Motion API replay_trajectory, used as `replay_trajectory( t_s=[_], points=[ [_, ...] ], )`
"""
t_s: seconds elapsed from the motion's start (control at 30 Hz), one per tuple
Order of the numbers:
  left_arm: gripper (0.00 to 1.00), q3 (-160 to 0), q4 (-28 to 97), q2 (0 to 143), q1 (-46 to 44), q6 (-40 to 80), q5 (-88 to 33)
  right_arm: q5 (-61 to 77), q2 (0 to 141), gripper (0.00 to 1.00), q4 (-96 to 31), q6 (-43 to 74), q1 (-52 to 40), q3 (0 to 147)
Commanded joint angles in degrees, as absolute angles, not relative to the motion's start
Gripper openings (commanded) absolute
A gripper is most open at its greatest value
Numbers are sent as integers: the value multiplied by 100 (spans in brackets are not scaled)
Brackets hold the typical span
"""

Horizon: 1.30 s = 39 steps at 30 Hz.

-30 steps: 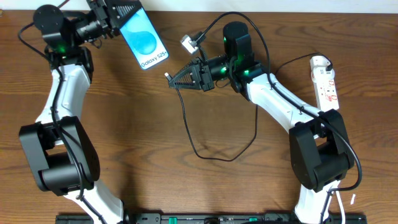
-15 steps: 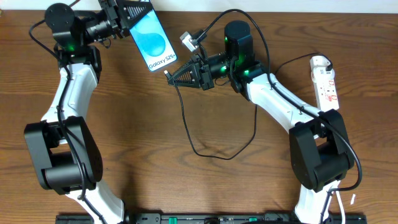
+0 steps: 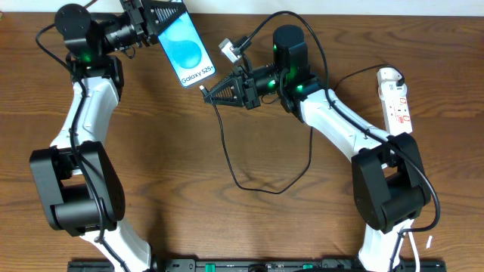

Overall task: Plug charger to phone and switch on socket
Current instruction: 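Align the plug below the phone's bottom port, phone held by left gripper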

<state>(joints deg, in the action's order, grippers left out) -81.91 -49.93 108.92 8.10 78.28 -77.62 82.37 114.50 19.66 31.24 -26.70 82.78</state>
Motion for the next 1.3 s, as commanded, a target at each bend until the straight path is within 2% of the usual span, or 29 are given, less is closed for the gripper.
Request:
replay_trajectory(
  t_s=[0.0, 1.27],
  points=[
    [8, -8359, -5048, 10759, 832, 7762, -7815, 8112, 11424, 1, 2023, 3168, -2740, 8335],
    [7, -8344, -5048, 10759, 613, 7655, -8058, 8049, 11424, 1, 2362, 3474, -2655, 8335]
  ],
)
